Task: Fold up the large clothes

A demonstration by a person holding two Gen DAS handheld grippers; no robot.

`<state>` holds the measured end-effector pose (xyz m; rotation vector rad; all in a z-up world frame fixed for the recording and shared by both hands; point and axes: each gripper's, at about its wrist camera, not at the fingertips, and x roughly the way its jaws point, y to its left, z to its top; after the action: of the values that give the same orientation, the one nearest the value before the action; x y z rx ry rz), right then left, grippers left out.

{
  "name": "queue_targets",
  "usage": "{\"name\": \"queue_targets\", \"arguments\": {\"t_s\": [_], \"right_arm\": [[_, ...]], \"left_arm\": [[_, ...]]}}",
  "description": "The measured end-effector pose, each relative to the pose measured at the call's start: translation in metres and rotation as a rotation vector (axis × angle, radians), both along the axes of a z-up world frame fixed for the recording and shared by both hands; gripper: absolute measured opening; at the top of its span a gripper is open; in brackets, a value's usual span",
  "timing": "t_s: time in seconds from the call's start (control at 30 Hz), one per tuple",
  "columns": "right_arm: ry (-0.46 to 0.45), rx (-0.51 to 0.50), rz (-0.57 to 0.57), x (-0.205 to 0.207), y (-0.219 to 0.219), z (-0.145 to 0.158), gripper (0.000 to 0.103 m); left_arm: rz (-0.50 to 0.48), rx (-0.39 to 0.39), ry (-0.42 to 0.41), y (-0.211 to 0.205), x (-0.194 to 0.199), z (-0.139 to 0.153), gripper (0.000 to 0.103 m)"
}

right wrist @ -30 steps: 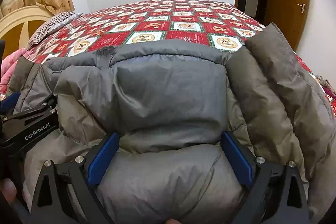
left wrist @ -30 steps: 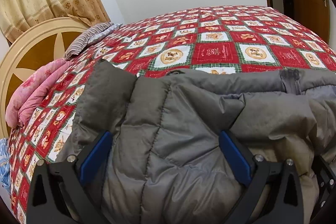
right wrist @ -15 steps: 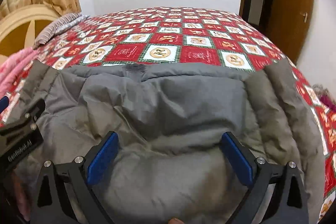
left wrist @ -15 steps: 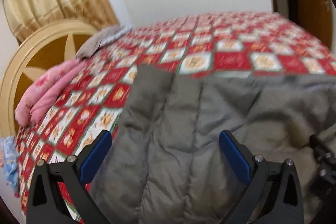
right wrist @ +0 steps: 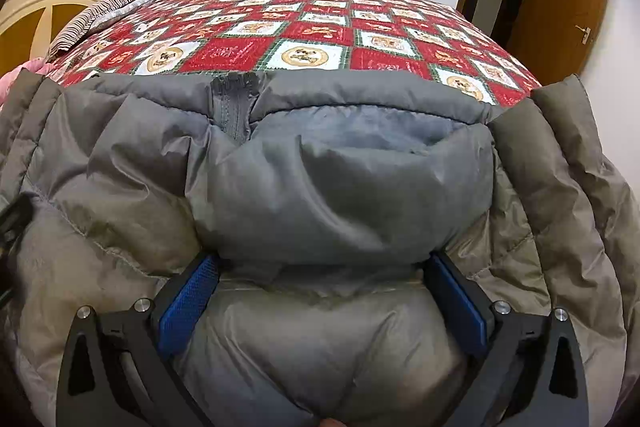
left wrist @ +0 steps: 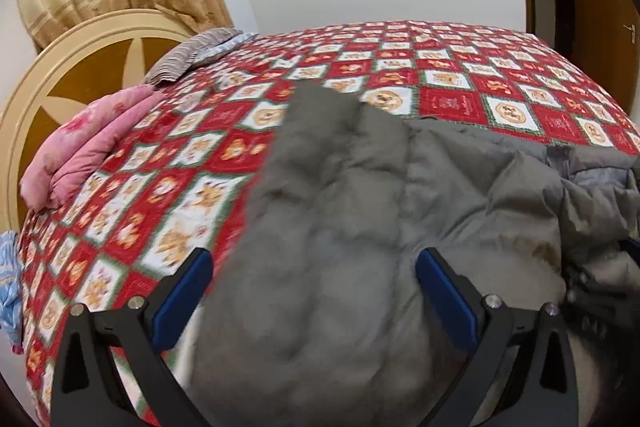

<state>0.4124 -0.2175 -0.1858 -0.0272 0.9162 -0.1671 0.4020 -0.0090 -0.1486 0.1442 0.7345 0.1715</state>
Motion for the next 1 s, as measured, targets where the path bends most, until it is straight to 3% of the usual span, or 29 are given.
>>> {"name": "queue_targets", "arguments": {"t_s": [0.1, 0.2, 0.37, 0.53, 0.73, 0.9, 1.0], "right_arm": [[0.017, -0.009, 0.002, -0.009, 0.003, 0.01, 0.102], [-0.034, -0.034, 0.044, -0.045, 0.014, 0.032, 0.102], [-0.065, -0.077, 0.059, -0.088, 0.021, 0.02, 0.102], [-0.076, -0.122, 0.063, -0.091, 0.028, 0.004, 0.101], [-0.078, -0.092, 0.067, -0.093, 0.022, 0.005, 0.102], [-0.103, -0.051, 0.078, -0.132, 0.012, 0.03, 0.102], [-0.078, -0.061, 0.1, -0.143, 0.015, 0.017, 0.102]], "left_arm": [[0.027, -0.024, 0.018, 0.025, -0.029, 0.002, 0.103], [0.063, -0.105, 0.044, 0.051, -0.057, -0.002, 0.103], [0.079, -0.2, 0.067, 0.058, -0.085, -0.014, 0.103], [0.083, -0.257, 0.114, 0.053, -0.092, -0.027, 0.103], [0.106, -0.353, 0.135, 0.058, -0.095, -0.035, 0.103], [0.095, -0.429, 0.115, 0.061, -0.089, -0.043, 0.103], [0.078, -0.459, 0.104, 0.058, -0.084, -0.048, 0.103]]}}
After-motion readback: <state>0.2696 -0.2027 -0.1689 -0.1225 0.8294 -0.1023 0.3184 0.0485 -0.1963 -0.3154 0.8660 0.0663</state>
